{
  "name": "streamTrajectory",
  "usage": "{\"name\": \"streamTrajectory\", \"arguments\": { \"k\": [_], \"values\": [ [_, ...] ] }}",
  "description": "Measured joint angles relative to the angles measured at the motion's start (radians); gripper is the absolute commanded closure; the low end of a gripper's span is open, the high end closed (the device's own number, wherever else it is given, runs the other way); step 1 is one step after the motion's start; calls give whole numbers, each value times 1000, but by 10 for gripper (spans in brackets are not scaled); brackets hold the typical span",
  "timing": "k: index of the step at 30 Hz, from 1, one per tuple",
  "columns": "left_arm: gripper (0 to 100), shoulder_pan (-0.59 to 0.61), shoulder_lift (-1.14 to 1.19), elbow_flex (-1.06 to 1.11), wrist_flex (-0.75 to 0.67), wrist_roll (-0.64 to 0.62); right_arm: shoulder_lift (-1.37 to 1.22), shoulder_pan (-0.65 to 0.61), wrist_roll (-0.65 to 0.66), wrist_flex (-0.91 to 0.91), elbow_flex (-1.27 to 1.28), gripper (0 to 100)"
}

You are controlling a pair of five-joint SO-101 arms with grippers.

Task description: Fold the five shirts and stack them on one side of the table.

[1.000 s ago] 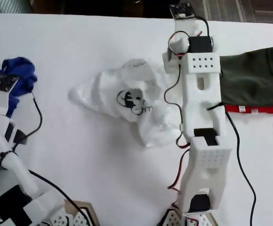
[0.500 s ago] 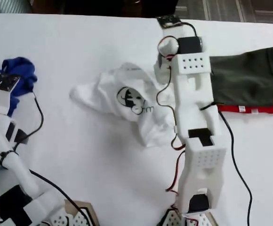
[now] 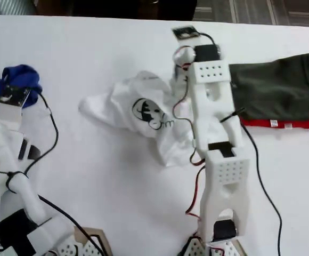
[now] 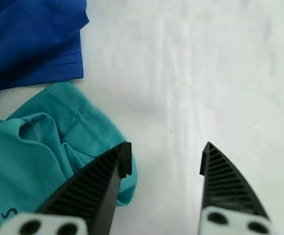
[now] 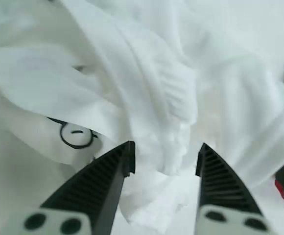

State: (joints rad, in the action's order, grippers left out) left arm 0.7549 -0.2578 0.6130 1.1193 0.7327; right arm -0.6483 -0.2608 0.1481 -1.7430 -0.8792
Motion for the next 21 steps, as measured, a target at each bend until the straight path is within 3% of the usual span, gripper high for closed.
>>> {"name": "streamTrajectory", "arguments": {
  "k": [12, 19, 21],
  "values": [
    [753, 224, 0, 2, 31, -52, -150, -382, 0, 127, -120, 795],
    [753, 345, 0, -11, 100, 14, -359, -384, 0, 250, -121, 799],
    [753, 377, 0, -49, 130, 18, -391, -361, 0, 261, -123, 851]
  ]
}}
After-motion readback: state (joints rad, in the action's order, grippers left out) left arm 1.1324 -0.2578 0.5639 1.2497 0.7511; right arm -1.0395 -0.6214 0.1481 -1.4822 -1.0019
